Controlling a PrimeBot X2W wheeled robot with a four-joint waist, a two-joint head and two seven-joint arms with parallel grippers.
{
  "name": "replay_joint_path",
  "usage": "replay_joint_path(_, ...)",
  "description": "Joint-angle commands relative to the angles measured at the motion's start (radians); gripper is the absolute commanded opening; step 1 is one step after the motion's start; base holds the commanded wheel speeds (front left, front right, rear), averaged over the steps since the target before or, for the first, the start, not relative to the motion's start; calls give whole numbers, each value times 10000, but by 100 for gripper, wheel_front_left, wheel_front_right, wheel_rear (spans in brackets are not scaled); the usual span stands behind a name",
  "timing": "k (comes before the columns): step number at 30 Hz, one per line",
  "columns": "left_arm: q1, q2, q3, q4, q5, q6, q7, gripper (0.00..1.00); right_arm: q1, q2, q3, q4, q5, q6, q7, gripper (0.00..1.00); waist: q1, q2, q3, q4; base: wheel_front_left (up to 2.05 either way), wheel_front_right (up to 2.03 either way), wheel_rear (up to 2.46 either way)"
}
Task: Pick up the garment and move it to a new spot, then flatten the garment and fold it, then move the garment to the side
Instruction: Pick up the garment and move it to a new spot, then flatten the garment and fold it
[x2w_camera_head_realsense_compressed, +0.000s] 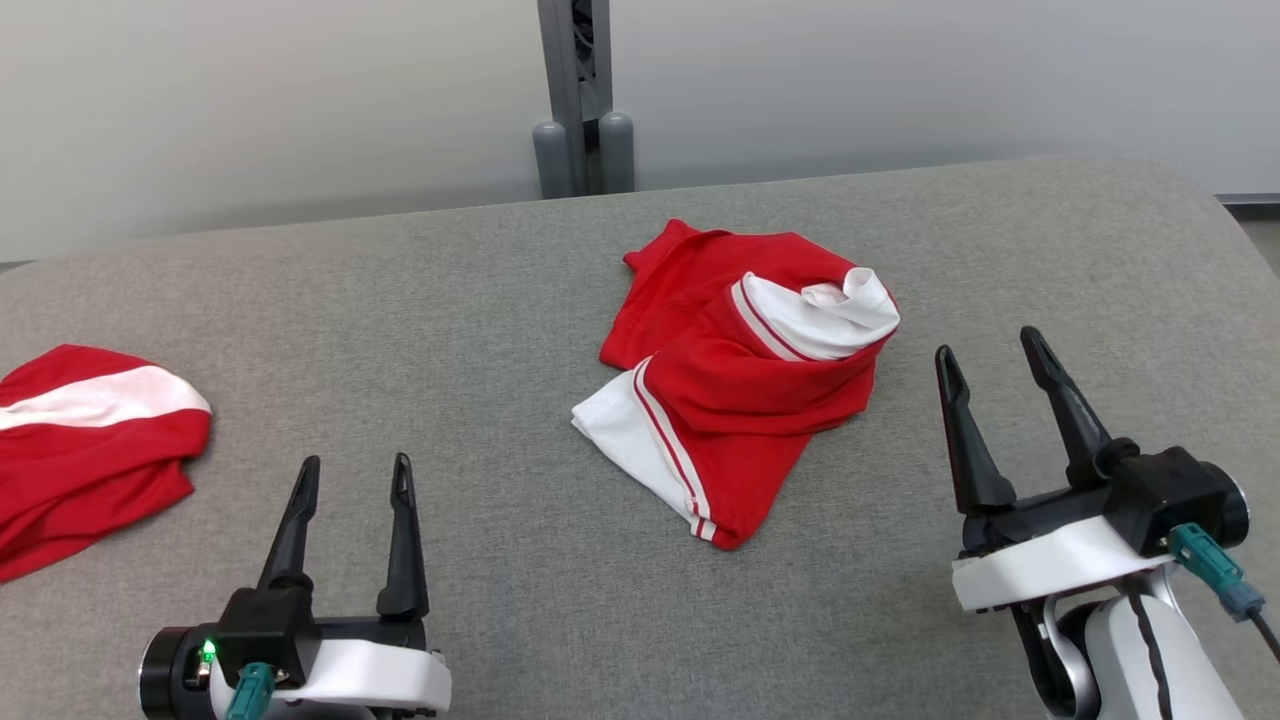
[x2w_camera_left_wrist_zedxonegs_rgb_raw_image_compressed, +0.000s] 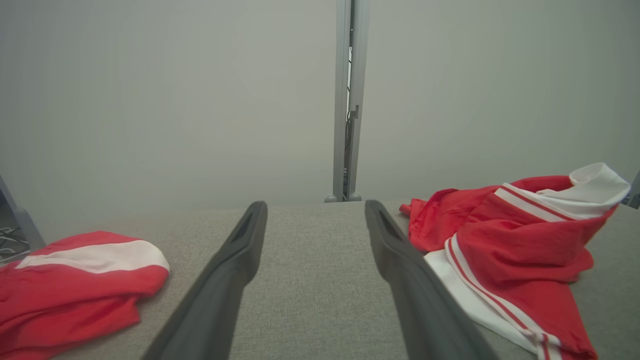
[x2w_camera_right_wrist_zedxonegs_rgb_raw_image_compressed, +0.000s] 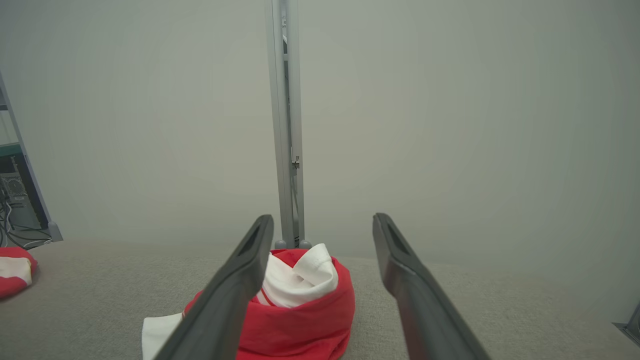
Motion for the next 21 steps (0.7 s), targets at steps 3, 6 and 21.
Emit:
replay_joint_path(3,38,-127,141,-94,263,-282,-28,100,46,-73,24,32,-111,3,-4,100,0,-1,13,148,0,0,0)
replay_joint_path(6,-215,-297,273,-50,407,-508,-29,100,-110,-72,98,73,-218,5,-4,100,0,-1,77,296,0,0,0)
replay_joint_path(21,-1010,-494,-443,296,184,-616,-30,100,-3027,-1340,1452,2625,-407,3,1808,100,0,-1,1073,1877,0,0,0)
